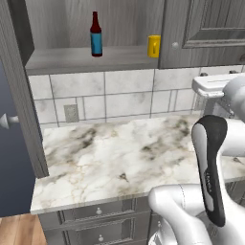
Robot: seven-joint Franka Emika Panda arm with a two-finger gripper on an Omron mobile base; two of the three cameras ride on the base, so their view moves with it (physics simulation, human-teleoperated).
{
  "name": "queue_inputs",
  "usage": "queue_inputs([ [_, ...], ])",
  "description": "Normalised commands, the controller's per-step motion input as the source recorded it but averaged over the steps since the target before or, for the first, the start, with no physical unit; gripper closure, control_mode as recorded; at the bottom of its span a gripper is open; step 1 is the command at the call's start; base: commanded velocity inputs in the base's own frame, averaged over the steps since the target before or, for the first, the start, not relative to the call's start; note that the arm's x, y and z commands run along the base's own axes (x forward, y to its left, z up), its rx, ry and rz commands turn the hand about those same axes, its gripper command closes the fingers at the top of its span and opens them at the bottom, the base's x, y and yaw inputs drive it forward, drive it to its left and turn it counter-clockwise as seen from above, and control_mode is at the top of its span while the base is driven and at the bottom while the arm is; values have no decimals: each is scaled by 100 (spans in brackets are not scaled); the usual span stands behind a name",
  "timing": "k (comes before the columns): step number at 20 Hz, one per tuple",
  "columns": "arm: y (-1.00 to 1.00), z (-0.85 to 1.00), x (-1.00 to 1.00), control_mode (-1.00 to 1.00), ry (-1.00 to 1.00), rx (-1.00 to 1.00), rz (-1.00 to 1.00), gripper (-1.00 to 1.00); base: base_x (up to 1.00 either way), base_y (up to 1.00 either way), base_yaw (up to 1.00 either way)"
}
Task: Open the cabinet directly in front. Then move the beer and the mug to the dining counter with the candle on it.
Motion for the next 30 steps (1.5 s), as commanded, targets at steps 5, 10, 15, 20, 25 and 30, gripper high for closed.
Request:
queue_inputs([
  [5, 0, 0, 4, -100, 2, -4, -8, -100, 0, 0, 0],
  [10, -3, 3, 0, -100, 1, 1, 13, -100, 0, 0, 0],
  [15, -7, 3, 0, -100, 0, 3, 10, -100, 0, 0, 0],
  [20, 0, 3, 0, -100, -2, 1, 0, -100, 0, 0, 0],
  [25, 6, 0, 0, -100, 0, 0, 0, -100, 0, 0, 0],
  [30, 8, 0, 0, -100, 0, 0, 0, -100, 0, 0, 0],
])
